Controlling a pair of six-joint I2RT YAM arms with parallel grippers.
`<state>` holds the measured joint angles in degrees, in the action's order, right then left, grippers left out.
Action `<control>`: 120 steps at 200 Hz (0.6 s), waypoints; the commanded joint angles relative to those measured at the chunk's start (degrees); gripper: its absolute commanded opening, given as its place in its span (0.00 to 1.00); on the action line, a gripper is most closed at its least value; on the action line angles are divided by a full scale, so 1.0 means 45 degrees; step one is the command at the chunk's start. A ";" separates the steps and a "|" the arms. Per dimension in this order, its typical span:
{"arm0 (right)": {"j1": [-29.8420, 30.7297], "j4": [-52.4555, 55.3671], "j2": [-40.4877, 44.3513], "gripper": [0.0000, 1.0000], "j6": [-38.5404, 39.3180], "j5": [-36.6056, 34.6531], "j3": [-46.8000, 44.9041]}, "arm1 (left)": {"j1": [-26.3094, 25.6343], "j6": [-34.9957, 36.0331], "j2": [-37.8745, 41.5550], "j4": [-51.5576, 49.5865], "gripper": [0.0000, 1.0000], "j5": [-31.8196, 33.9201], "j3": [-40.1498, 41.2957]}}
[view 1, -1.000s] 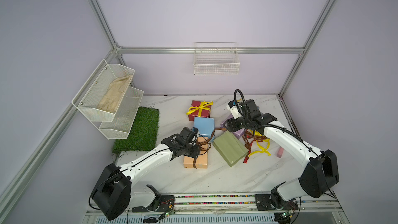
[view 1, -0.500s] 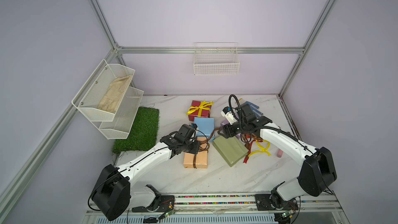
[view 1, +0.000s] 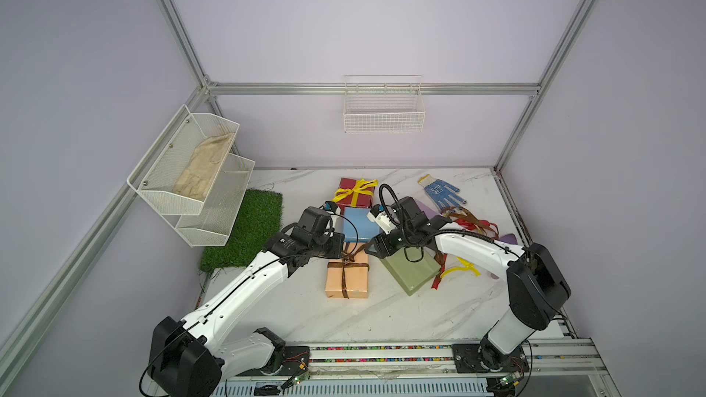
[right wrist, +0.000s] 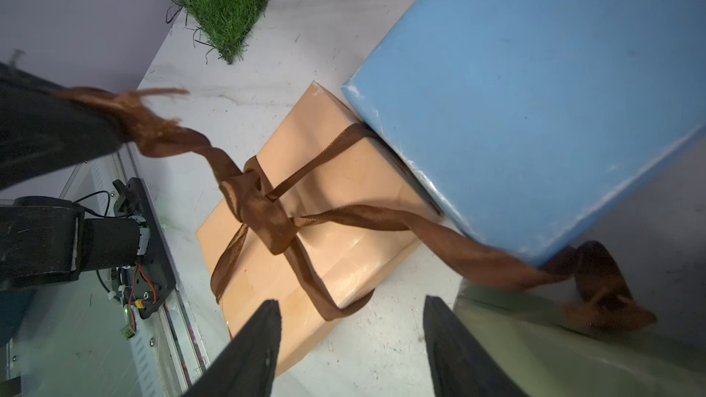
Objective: Untie the ribbon bows on the gift boxes
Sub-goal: Untie the ribbon from the gift box.
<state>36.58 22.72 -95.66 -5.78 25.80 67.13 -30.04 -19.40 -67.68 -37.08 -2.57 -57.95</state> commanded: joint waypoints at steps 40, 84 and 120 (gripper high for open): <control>0.0040 0.0185 0.0161 0.65 0.0348 -0.1707 0.0131 | 0.0915 0.1024 0.1046 -0.0247 0.00 0.2289 -0.2051; 0.0037 0.0477 0.0298 0.65 0.0725 -0.2189 0.0121 | 0.1407 0.1380 0.1198 -0.0246 0.04 0.1597 -0.2189; 0.0084 0.0015 0.0179 0.47 0.0490 -0.0746 0.0127 | 0.1442 0.1057 0.0850 -0.0217 0.35 0.0580 -0.1541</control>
<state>36.60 23.90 -95.64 -3.38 18.35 67.16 -23.90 -14.28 -63.13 -38.79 3.51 -65.39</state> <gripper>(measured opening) 0.527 0.244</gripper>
